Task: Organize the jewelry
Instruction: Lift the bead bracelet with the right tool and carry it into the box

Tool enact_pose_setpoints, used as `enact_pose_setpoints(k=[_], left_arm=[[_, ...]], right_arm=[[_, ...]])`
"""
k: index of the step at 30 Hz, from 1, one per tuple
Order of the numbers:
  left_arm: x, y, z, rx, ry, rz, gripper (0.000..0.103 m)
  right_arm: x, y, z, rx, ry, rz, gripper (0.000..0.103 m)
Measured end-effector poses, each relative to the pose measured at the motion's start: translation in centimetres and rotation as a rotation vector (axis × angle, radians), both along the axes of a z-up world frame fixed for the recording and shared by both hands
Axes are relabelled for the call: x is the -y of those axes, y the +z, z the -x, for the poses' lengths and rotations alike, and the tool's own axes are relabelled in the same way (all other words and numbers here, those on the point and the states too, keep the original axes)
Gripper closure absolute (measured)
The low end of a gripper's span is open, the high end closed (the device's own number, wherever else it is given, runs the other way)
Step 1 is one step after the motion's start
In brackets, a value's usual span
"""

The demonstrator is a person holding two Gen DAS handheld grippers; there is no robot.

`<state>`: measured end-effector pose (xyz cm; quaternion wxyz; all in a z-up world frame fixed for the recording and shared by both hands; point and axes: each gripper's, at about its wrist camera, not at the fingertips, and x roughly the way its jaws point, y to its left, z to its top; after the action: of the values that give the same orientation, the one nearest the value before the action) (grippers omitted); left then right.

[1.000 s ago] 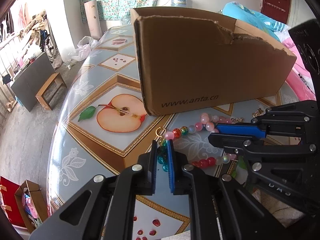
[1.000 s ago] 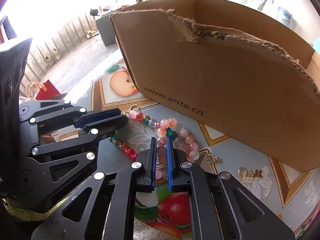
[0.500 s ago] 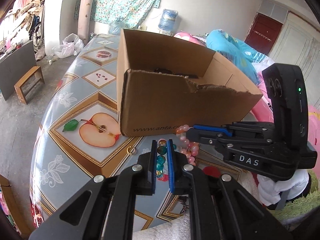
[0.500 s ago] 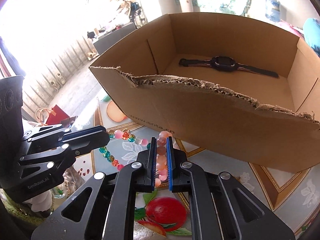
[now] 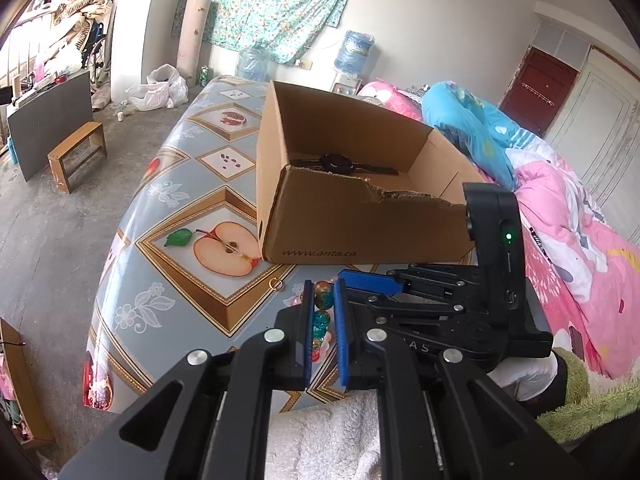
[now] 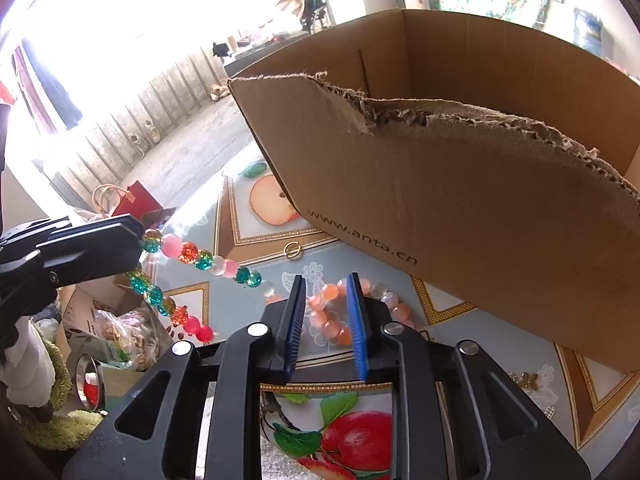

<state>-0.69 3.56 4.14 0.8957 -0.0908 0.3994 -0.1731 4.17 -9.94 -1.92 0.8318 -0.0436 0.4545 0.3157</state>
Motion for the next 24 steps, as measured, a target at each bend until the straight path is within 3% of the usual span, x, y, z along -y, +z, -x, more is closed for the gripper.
enact_pose_setpoints(k=[6,13,16,21,23,24], left_arm=[[-0.1,2.9,1.2,0.052,-0.007,-0.008,0.094],[1.4,8.2,2.3,0.146,-0.071,0.000,0.094],[2.4,10.5,2.7,0.191,-0.112,0.011,0.094],[4.9,13.1,2.9,0.247,-0.193,0.021,0.094],[6.1,13.7,2.8,0.261,-0.225,0.013,0.094],[6.7,13.9,2.7,0.265,-0.240,0.008,0.094]], right_arm=[[3.4,2.2,2.4,0.013,-0.028,-0.182,0.067],[6.6,1.7,2.8,-0.156,-0.058,-0.487,0.060],[7.2,2.6,2.6,-0.169,-0.051,-0.603,0.060],[8.6,4.2,2.5,-0.134,-0.059,-0.694,0.060],[9.3,4.6,2.6,-0.107,-0.076,-0.696,0.067],[9.6,4.8,2.7,-0.094,-0.080,-0.698,0.077]])
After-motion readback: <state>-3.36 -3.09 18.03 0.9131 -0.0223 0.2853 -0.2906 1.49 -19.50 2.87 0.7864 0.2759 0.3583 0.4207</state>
